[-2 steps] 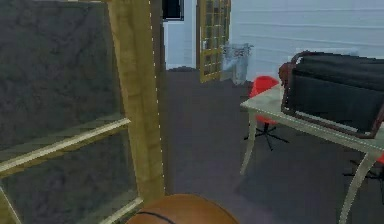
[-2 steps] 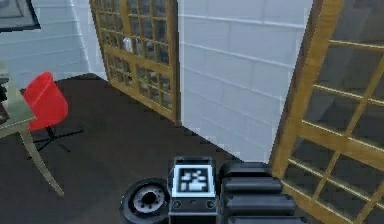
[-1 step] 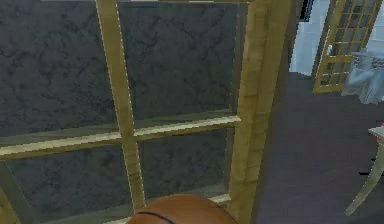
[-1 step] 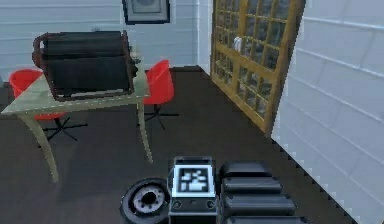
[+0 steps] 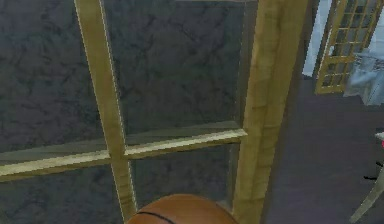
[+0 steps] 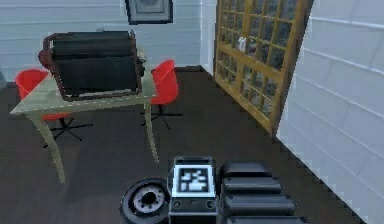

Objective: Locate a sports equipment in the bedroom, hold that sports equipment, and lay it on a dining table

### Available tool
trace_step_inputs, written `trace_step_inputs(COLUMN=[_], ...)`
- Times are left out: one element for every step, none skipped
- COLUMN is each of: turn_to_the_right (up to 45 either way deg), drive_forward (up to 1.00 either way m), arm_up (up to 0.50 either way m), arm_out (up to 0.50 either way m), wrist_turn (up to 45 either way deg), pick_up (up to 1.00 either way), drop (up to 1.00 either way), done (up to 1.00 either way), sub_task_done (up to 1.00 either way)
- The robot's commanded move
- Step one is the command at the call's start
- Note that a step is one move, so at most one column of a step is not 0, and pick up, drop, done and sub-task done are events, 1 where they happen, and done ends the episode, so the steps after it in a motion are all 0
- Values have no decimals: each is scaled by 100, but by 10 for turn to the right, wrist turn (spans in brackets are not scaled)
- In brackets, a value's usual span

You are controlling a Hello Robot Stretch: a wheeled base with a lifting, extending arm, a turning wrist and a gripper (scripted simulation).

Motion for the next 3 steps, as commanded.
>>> trace_step_inputs(turn_to_the_right=[450,450,450], drive_forward=[0,0,0], arm_up=[0,0,0], arm_out=[0,0,0], wrist_turn=[0,0,0], pick_up=[0,0,0], drop=[0,0,0], done=[0,0,0], sub_task_done=[0,0,0])
